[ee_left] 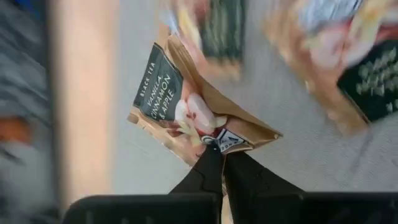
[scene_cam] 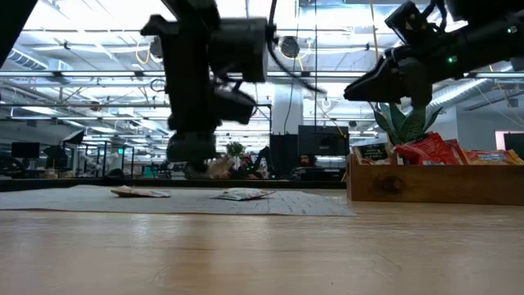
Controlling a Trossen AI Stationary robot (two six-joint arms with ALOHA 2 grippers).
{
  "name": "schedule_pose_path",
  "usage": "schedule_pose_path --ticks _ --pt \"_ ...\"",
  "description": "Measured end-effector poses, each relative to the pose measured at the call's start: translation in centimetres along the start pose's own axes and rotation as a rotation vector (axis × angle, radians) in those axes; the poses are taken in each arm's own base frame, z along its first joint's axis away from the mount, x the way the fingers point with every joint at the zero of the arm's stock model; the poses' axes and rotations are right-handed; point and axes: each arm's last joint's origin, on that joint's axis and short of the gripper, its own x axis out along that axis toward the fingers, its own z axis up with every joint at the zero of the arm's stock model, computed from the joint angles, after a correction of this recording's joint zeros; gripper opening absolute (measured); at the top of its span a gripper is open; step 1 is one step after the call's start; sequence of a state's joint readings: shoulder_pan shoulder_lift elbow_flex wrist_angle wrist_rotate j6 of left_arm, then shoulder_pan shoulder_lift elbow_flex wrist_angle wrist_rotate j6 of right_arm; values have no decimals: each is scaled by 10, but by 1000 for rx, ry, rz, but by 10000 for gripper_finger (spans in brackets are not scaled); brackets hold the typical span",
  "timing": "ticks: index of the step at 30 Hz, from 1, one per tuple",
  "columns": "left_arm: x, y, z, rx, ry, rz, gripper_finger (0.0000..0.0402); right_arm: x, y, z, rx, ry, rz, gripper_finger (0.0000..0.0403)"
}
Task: Pick & Place Tea
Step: Put the brown tea bag into the left section of the wooden organizer
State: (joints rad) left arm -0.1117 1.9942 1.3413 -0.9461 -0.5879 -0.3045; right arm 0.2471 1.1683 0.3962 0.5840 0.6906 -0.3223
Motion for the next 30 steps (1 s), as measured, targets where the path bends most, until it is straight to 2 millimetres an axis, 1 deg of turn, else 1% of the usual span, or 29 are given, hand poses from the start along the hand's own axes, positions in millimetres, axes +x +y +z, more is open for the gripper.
schedule_pose_path --ticks 5,8,10,11,13,15,20,26,30 --pt "-17 -14 2 292 -137 291 6 8 -6 1 161 -64 169 130" --pt "-26 -20 11 369 -235 455 6 17 -13 -3 263 -60 208 130" --pt "-32 -22 17 415 -273 581 6 24 -18 -10 292 -34 194 130" --pt "-35 -23 20 446 -281 617 6 27 -20 -14 310 -31 185 130" --pt "-37 -24 26 492 -298 638 6 35 -24 -23 352 -54 179 130" --pt "-39 -25 32 494 -329 633 6 42 -29 -31 408 -105 186 130" --pt "-42 -25 40 524 -371 613 6 61 -40 -41 532 -241 236 130" --pt "-43 -26 43 520 -394 599 6 83 -42 -51 641 -240 305 130" --pt "-42 -24 44 508 -394 598 6 93 -40 -50 683 -254 352 130"
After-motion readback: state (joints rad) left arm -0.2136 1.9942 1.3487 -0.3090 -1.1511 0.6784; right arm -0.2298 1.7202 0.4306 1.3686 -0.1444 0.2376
